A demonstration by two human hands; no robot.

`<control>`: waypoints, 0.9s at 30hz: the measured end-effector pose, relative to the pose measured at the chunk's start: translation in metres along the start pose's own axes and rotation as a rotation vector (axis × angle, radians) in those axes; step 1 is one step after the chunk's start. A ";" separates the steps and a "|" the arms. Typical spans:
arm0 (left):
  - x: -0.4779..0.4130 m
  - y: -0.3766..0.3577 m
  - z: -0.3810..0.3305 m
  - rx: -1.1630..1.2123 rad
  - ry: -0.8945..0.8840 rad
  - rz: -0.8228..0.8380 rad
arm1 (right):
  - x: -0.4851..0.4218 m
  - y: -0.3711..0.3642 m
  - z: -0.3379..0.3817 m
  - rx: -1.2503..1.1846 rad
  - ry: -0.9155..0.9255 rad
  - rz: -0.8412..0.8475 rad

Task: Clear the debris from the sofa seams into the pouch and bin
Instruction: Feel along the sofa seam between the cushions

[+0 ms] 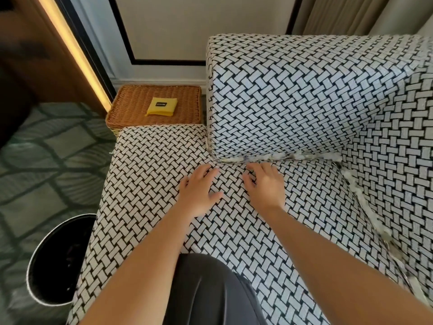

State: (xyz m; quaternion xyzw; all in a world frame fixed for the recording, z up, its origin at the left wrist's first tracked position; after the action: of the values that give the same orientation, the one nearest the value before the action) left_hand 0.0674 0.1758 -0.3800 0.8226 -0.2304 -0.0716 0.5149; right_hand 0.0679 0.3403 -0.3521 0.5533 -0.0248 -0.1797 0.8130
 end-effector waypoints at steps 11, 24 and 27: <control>-0.046 0.001 0.000 -0.018 0.152 -0.119 | -0.027 -0.010 0.001 0.033 -0.076 -0.020; -0.041 0.022 -0.009 -0.035 0.080 -0.382 | -0.035 -0.018 0.004 0.121 -0.087 0.013; -0.042 0.021 -0.010 -0.078 0.071 -0.365 | -0.037 -0.019 0.004 0.130 -0.080 0.022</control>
State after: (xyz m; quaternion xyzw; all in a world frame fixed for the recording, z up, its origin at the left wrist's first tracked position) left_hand 0.0274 0.1954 -0.3615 0.8322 -0.0562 -0.1437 0.5326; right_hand 0.0276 0.3420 -0.3623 0.5972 -0.0749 -0.1906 0.7756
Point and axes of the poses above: each hand's wrist, its own x-axis away from the middle knuckle, its own y-axis out of the back of the hand, z = x × y, the point moved 10 cm from there along -x, towards the middle knuckle, and after that the axes turned 14 degrees about -y, right-handed, at the moved point
